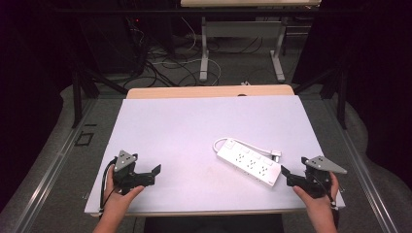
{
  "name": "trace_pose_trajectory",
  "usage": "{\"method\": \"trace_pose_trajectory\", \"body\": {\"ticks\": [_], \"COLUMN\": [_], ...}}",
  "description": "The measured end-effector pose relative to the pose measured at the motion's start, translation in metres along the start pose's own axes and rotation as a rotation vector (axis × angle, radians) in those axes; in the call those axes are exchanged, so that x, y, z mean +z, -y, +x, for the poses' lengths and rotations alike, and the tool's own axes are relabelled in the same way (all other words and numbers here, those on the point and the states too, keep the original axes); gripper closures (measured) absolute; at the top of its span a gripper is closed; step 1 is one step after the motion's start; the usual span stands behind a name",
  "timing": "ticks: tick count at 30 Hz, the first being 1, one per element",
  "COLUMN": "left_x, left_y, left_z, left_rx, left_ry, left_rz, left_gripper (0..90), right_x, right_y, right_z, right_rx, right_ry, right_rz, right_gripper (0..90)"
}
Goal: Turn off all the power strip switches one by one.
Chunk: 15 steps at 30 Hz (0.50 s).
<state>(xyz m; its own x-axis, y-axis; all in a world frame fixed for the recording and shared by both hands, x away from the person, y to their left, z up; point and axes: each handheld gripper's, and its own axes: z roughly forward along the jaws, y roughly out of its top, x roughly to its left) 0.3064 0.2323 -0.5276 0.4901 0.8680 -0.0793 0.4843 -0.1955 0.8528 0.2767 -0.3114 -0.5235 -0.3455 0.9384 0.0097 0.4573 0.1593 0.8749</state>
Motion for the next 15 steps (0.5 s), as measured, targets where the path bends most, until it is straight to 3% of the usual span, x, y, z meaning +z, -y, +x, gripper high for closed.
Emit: {"method": "trace_pose_trajectory", "body": {"ticks": [6,10,15], "left_x": [0.002,0.002,0.002], "left_y": [0.001,0.001,0.001], "left_z": [0.000,0.000,0.000], "left_rx": [-0.015,-0.003,-0.014], "left_ry": [0.000,0.005,0.009], "left_rz": [0.000,0.007,0.001], "left_gripper": [1.3,1.3,1.3], "right_x": [0.008,0.010,0.010], "right_y": [-0.007,-0.012,-0.011], "right_z": [0.008,0.012,0.014], "right_rx": [0.018,-0.015,-0.021], "right_ry": [-0.044,-0.034,-0.043], "right_rz": [0.001,-0.004,-0.009], "right_gripper": [25.9,27.7,27.6]}}
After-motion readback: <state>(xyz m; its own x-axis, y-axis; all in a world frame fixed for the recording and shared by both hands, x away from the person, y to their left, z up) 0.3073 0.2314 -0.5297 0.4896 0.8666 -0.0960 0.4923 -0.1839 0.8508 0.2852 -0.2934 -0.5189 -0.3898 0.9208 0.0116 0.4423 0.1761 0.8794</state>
